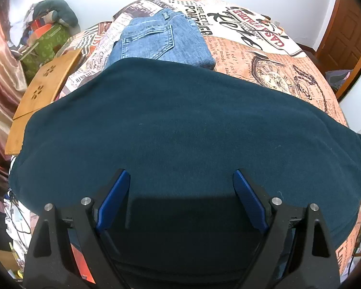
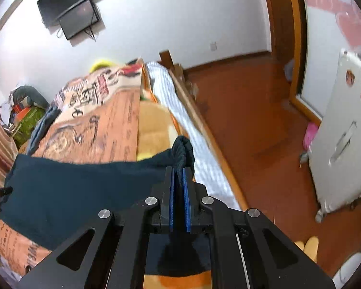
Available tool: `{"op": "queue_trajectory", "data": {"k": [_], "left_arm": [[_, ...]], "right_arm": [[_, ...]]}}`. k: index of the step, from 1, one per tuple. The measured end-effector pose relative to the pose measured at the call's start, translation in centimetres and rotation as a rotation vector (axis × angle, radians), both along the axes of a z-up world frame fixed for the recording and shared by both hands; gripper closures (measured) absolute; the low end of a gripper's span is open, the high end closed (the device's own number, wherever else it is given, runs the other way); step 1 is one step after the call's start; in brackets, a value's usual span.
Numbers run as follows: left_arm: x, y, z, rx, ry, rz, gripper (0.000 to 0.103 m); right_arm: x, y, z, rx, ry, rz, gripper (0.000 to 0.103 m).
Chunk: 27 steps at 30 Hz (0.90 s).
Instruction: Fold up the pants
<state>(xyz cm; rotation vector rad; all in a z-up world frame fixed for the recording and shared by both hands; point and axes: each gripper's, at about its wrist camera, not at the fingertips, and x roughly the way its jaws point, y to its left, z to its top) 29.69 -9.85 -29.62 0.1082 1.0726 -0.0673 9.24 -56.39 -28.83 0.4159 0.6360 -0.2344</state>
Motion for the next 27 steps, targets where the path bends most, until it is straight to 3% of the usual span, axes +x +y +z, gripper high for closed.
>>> {"op": "queue_trajectory", "data": {"k": [3, 9, 13, 18, 20, 27], "left_arm": [[0.0, 0.0, 0.0, 0.003, -0.001, -0.001, 0.014], [-0.5, 0.3, 1.2, 0.038, -0.027, -0.011, 0.014], [-1.2, 2.3, 3.7, 0.036, -0.083, 0.016, 0.014], [-2.6, 5.5, 6.5, -0.019, -0.134, 0.043, 0.014], [-3.2, 6.5, 6.9, -0.031, -0.133, 0.041, 0.014], [-6.5, 6.9, 5.4, -0.014, -0.078, -0.063, 0.014]], "right_arm": [[1.4, -0.5, -1.0, -0.001, 0.044, -0.018, 0.097], [3.3, -2.1, -6.2, 0.162, 0.252, -0.015, 0.092], [1.7, -1.9, -4.5, 0.146, 0.225, -0.032, 0.089], [-0.1, -0.1, 0.4, 0.062, 0.14, -0.019, 0.082], [-0.7, 1.3, 2.1, 0.034, 0.095, 0.005, 0.071], [-0.4, 8.3, 4.3, 0.025, 0.024, 0.151, 0.069]]}}
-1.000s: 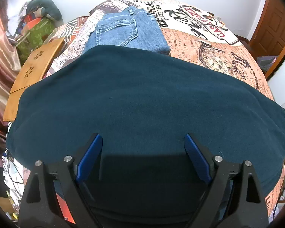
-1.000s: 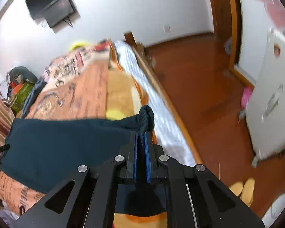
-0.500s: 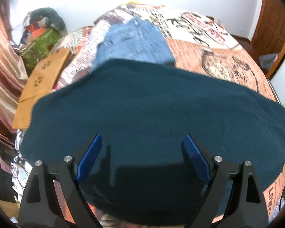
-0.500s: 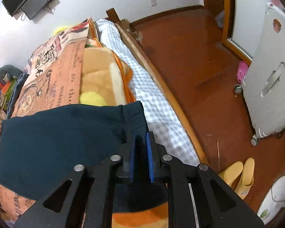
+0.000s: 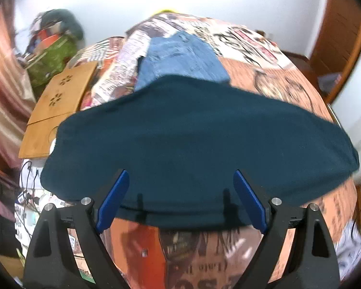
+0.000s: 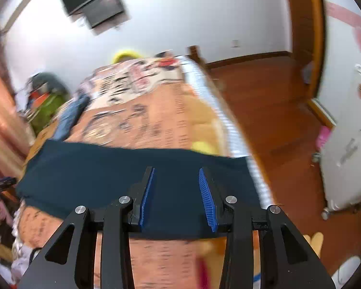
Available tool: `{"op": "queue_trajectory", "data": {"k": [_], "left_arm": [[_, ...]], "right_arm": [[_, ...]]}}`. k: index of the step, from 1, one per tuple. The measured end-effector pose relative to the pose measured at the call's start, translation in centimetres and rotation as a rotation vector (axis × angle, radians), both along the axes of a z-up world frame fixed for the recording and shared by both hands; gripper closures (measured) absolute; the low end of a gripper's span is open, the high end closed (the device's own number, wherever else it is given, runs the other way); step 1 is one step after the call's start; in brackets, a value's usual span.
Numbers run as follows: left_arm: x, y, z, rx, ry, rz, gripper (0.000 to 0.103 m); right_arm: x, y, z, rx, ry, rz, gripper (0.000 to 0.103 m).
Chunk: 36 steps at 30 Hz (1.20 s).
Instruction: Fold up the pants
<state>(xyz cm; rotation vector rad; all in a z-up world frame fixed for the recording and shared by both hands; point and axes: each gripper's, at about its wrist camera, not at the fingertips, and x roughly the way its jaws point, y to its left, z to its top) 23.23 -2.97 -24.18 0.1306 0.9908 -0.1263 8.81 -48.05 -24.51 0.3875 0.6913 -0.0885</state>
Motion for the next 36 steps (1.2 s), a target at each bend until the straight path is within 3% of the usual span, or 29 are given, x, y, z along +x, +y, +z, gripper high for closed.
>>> {"op": "queue_trajectory", "data": {"k": [7, 19, 27, 30, 36], "left_arm": [[-2.7, -1.1, -3.3, 0.101, 0.014, -0.119, 0.014], [-0.7, -0.2, -5.4, 0.081, -0.012, -0.141, 0.015], [-0.2, -0.1, -5.0, -0.044, -0.001, -0.199, 0.056], [0.2, -0.1, -4.7, -0.08, 0.005, -0.207, 0.064], [0.6, 0.0, -4.0, -0.126, 0.005, -0.211, 0.071]], "right_arm": [[3.3, 9.0, 1.8, -0.08, -0.017, 0.252, 0.069], [9.7, 23.5, 1.0, -0.186, 0.02, 0.631, 0.069], [11.7, 28.5, -0.9, -0.183, 0.081, 0.752, 0.069], [12.3, 29.9, -1.3, -0.182, 0.094, 0.777, 0.069], [12.8, 31.6, -1.9, -0.212, 0.093, 0.806, 0.068]]}}
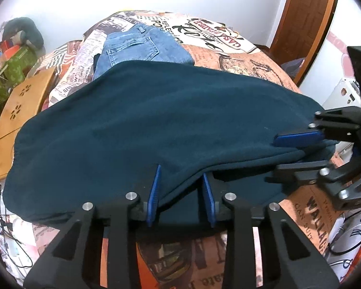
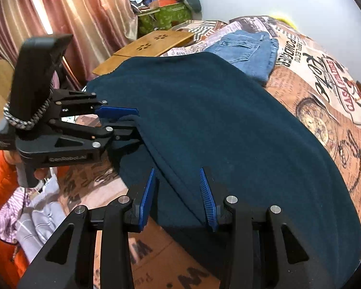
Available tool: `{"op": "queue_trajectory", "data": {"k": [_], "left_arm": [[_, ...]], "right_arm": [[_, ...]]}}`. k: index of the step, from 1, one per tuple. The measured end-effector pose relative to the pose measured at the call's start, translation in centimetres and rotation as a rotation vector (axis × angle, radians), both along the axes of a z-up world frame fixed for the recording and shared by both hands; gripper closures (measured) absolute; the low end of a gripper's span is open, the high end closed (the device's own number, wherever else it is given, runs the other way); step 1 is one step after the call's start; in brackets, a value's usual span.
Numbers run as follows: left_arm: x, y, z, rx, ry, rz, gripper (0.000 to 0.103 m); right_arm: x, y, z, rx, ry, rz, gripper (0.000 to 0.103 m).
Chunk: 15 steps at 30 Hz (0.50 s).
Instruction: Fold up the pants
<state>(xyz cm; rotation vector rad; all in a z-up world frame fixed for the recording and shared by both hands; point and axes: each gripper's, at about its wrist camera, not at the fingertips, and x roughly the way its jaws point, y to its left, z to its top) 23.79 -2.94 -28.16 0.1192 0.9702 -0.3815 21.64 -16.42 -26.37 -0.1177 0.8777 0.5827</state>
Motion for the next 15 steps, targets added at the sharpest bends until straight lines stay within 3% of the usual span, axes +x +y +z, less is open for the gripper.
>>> {"op": "queue_trajectory", "data": {"k": [3, 5, 11, 15], "left_arm": [[-0.2, 0.1, 0.4, -0.011, -0.006, -0.003, 0.073], [-0.3, 0.2, 0.6, -0.014, -0.011, -0.006, 0.074], [-1.5, 0.3, 1.9, -0.036, -0.049, -0.013, 0.076], [-2.5, 0.3, 2.3, -0.04, -0.06, -0.016, 0.076]], "right_arm": [[0.5, 0.5, -0.5, -0.021, -0.015, -0.006, 0.07], [0.5, 0.6, -0.4, -0.017, -0.039, -0.012, 0.085], [-0.9, 0.4, 1.1, -0.005, -0.118, -0.011, 0.089], [-1.7, 0.5, 1.4, -0.006, -0.121, 0.005, 0.089]]}}
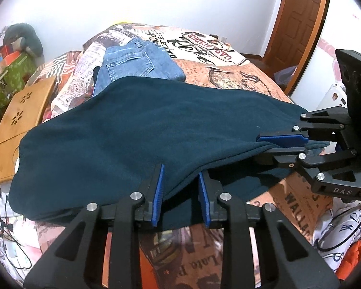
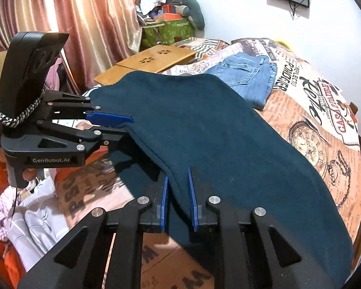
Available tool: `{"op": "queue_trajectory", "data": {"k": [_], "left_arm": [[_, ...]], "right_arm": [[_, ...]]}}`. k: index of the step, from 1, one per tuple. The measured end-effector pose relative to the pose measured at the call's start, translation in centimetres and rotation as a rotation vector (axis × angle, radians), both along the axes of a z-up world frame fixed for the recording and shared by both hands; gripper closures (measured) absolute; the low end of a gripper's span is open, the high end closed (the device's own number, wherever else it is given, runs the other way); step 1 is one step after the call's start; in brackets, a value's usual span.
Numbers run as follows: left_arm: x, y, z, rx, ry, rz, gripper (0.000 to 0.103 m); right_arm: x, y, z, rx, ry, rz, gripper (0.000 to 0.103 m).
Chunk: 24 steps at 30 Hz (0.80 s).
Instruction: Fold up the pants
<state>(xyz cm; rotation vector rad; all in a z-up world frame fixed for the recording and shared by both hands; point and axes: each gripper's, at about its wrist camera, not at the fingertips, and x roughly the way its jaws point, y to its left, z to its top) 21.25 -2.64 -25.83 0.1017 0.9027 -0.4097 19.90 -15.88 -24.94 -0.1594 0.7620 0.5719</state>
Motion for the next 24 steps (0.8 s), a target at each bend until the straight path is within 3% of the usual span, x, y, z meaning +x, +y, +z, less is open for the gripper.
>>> {"op": "queue_trajectory", "data": {"k": [8, 11, 15, 20, 24], "left_arm": [[-1.0, -0.2, -2.7, 0.035, 0.086, 0.008, 0.076], [-1.4, 0.4, -2.3, 0.024, 0.09, 0.021, 0.075], [-1.8, 2.8, -0.4, -0.024, 0.068, 0.067, 0.069], [-0.6, 8.1, 1.2, 0.007, 0.007, 0.236, 0.064], [1.6, 13.0, 0.5, 0.048, 0.009, 0.397, 0.064]], "right_arm": [[1.0, -0.4, -2.0, 0.039, 0.136, -0.025, 0.082], [0.4, -0.9, -1.4, 0.047, 0.13, -0.025, 0.071], [-0.8, -2.4, 0.3, 0.039, 0.069, -0.038, 0.069], [-0.8, -5.6, 0.8, 0.074, 0.04, -0.129, 0.069], [0.3, -7.5, -0.8, 0.088, 0.09, -0.209, 0.069]]}}
